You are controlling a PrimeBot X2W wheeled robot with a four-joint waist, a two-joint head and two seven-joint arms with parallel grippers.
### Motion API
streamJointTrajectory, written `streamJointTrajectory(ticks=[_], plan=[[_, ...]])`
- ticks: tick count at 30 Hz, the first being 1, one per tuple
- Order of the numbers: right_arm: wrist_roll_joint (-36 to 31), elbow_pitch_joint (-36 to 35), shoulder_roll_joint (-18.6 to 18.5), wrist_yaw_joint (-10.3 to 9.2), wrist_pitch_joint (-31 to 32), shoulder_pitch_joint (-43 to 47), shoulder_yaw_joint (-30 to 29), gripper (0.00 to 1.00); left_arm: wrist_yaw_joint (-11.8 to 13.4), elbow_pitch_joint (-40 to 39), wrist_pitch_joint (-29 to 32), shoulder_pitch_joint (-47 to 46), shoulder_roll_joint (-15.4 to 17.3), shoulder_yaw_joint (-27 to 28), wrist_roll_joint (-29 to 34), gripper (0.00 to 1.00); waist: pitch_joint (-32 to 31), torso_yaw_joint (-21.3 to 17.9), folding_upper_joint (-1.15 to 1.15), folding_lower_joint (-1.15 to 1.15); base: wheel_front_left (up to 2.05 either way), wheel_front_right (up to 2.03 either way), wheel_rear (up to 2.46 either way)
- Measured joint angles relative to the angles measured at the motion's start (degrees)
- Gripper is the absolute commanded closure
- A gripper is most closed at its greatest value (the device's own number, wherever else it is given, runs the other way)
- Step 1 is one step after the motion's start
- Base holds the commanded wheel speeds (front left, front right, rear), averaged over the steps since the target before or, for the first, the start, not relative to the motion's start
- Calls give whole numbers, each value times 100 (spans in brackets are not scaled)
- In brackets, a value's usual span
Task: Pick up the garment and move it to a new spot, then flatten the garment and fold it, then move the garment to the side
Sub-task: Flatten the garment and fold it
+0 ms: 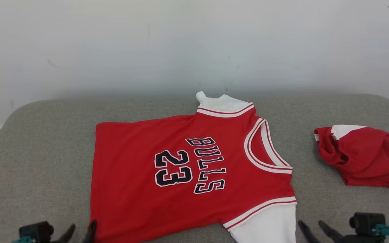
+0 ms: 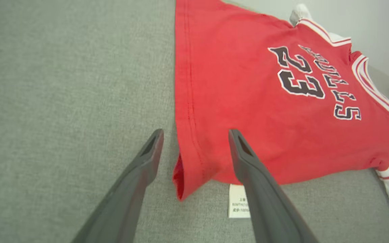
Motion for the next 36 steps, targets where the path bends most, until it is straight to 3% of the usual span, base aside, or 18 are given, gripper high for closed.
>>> streamJointTrajectory(ticks=[6, 17, 36], plan=[[81, -467, 34, -16, -404, -43, -364, 0, 198, -604, -582, 3, 5, 256, 90, 0, -44, -11, 0, 0, 0, 0, 0], [-286, -615, 248, -41, -1079, -402, -483, 0, 459, -1210, -1407, 277, -2, 487, 357, 0, -89, -92, 0, 0, 0, 0, 0], [-1225, -309, 119, -67, -1949, -379, -642, 0, 715, -1631, -1645, 620, 99, 602, 1237, 0, -56, -395, 0, 0, 0, 0, 0]])
